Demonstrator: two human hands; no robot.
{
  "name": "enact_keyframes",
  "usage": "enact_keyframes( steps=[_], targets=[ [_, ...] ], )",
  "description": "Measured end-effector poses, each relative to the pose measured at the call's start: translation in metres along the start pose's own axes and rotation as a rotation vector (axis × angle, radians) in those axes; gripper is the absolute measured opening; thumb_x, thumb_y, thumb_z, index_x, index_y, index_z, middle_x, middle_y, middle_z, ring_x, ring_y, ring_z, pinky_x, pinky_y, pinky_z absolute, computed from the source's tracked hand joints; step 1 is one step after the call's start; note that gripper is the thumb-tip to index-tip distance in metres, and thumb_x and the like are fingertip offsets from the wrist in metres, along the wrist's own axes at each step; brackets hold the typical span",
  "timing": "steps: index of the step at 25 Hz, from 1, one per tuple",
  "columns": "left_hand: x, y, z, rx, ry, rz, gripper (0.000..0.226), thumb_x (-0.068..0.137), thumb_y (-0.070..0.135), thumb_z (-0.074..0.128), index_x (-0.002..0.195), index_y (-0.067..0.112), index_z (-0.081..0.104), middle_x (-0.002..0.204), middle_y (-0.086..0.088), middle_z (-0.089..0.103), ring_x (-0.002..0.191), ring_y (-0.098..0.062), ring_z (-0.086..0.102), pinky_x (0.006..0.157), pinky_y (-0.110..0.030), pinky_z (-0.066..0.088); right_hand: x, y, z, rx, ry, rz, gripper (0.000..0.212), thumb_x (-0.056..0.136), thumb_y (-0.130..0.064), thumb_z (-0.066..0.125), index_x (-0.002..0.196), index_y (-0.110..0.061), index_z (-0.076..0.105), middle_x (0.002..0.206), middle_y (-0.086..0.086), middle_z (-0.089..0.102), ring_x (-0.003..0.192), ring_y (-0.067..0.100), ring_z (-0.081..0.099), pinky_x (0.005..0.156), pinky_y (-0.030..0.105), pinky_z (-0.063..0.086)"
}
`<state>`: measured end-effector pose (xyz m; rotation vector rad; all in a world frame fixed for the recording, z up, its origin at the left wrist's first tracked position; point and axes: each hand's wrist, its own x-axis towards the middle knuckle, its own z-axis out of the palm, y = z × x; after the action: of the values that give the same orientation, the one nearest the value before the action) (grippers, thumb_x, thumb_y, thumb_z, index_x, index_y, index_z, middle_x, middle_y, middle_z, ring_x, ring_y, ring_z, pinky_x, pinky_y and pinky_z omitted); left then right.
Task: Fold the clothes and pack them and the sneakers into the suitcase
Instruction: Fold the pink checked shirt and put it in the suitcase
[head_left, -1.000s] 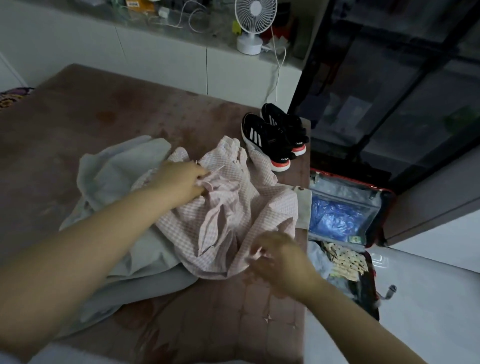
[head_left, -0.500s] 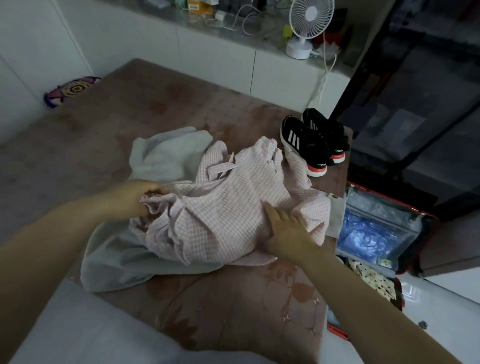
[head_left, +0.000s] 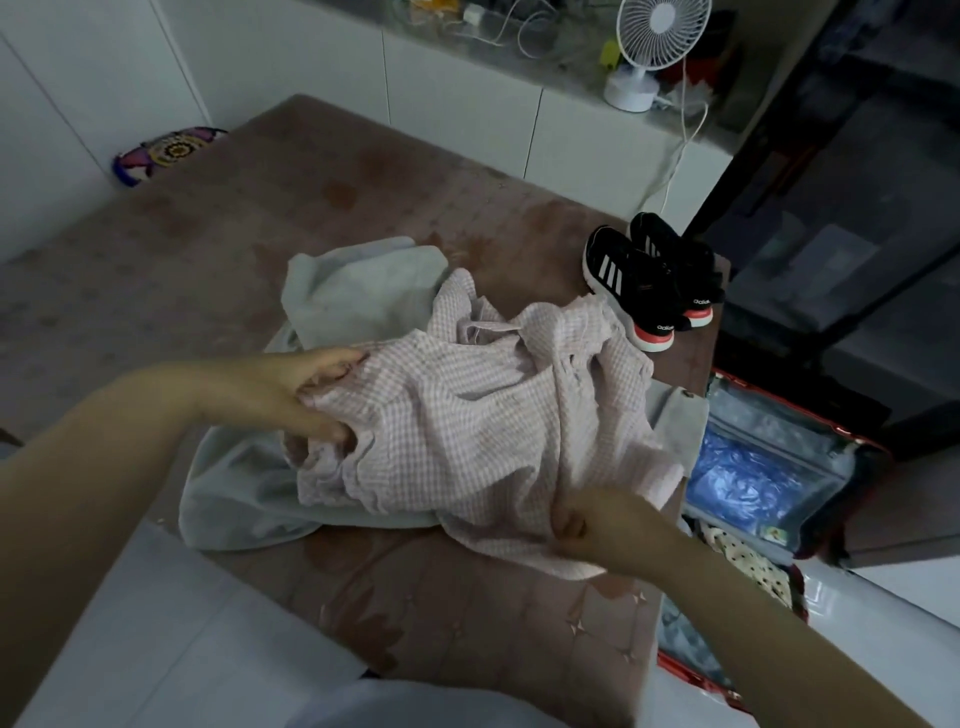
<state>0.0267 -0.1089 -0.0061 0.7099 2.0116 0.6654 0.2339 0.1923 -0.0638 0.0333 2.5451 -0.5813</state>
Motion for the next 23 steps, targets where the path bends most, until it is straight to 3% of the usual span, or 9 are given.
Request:
enact_keyframes(
  steps=[2, 5, 8, 10, 13, 15, 17, 20, 23],
  targets=[
    [0.005, 0.01, 0.014, 0.024, 0.167, -0.018, 0.104, 0.045, 0.083, 0.064, 0.135, 0.038, 0.035, 0.127, 0.026, 0.039, 0.122, 0.002, 0.039, 0.103, -0.02, 0.033, 0.017, -0.006, -0.031, 0.031, 0.272, 0.007, 0.03, 0.087, -0.044, 0.056, 0.087, -0.016, 0.067, 0.078, -0.005, 0.067, 0.074, 0.013, 0.062, 0.066, 0.024, 0.048],
    [0.009, 0.015, 0.029, 0.169, 0.385, 0.126, 0.073, 0.056, 0.074, 0.055, 0.114, 0.029, 0.057, 0.11, 0.019, 0.06, 0.093, 0.004, 0.056, 0.078, -0.013, 0.041, 0.06, -0.013, -0.081, 0.017, 0.567, -0.017, 0.025, 0.091, -0.01, 0.051, 0.113, -0.014, 0.061, 0.11, 0.007, 0.064, 0.096, 0.024, 0.062, 0.08, 0.036, 0.051],
    [-0.001, 0.014, 0.02, 0.27, 0.388, 0.233, 0.023, 0.071, 0.057, 0.048, 0.091, 0.049, 0.054, 0.088, 0.021, 0.065, 0.088, 0.003, 0.055, 0.065, -0.013, 0.037, 0.107, -0.02, -0.102, -0.167, 0.329, -0.026, 0.073, 0.081, 0.007, 0.051, 0.146, -0.016, 0.025, 0.149, 0.008, 0.032, 0.133, 0.028, 0.035, 0.108, 0.037, 0.033],
    [-0.012, 0.012, 0.01, 0.266, 0.364, 0.31, 0.017, 0.076, 0.064, 0.046, 0.082, 0.052, 0.056, 0.094, 0.022, 0.061, 0.087, 0.002, 0.056, 0.068, -0.01, 0.039, 0.131, -0.015, -0.102, -0.358, 0.223, -0.006, 0.091, 0.082, 0.001, 0.058, 0.15, -0.02, 0.001, 0.155, 0.008, 0.017, 0.142, 0.03, 0.015, 0.116, 0.042, 0.015],
    [-0.025, 0.007, 0.004, 0.243, 0.296, 0.43, 0.022, 0.081, 0.071, 0.038, 0.092, 0.063, 0.055, 0.103, 0.024, 0.06, 0.092, 0.003, 0.059, 0.079, -0.007, 0.043, 0.148, 0.0, -0.099, -0.478, 0.102, 0.001, 0.098, 0.081, -0.018, 0.063, 0.147, -0.036, -0.009, 0.14, 0.01, 0.039, 0.132, 0.037, 0.027, 0.112, 0.051, 0.019],
    [-0.023, 0.0, 0.004, 0.276, 0.284, 0.389, 0.018, 0.083, 0.069, 0.037, 0.092, 0.065, 0.052, 0.105, 0.022, 0.059, 0.093, 0.002, 0.059, 0.08, -0.011, 0.044, 0.14, 0.0, -0.102, -0.51, 0.054, -0.02, 0.063, 0.084, -0.032, 0.057, 0.139, -0.046, 0.028, 0.125, 0.006, 0.048, 0.12, 0.034, 0.035, 0.109, 0.051, 0.022],
    [-0.009, 0.0, 0.006, 0.282, 0.327, 0.291, 0.017, 0.085, 0.052, 0.043, 0.086, 0.048, 0.059, 0.093, 0.012, 0.06, 0.087, -0.002, 0.055, 0.074, -0.018, 0.042, 0.131, 0.005, -0.103, -0.606, 0.092, -0.075, 0.033, 0.087, -0.031, 0.053, 0.119, -0.033, 0.059, 0.132, 0.005, 0.044, 0.124, 0.032, 0.031, 0.114, 0.05, 0.011],
    [0.017, 0.012, 0.017, 0.264, 0.424, 0.271, 0.028, 0.084, 0.034, 0.048, 0.094, 0.014, 0.065, 0.091, 0.003, 0.06, 0.083, -0.004, 0.051, 0.073, -0.024, 0.038, 0.109, 0.016, -0.103, -0.499, 0.212, -0.196, 0.031, 0.083, -0.036, 0.061, 0.11, -0.023, 0.067, 0.146, 0.002, 0.037, 0.138, 0.025, 0.021, 0.114, 0.048, 0.005],
    [0.043, 0.033, 0.035, 0.31, 0.433, 0.276, 0.039, 0.09, 0.017, 0.057, 0.129, 0.02, 0.052, 0.113, 0.01, 0.052, 0.101, -0.003, 0.047, 0.089, -0.022, 0.035, 0.078, 0.022, -0.105, -0.139, 0.318, -0.317, 0.013, 0.074, -0.031, 0.063, 0.067, -0.036, 0.054, 0.08, -0.009, 0.061, 0.095, 0.018, 0.049, 0.101, 0.051, 0.034]
  ],
)
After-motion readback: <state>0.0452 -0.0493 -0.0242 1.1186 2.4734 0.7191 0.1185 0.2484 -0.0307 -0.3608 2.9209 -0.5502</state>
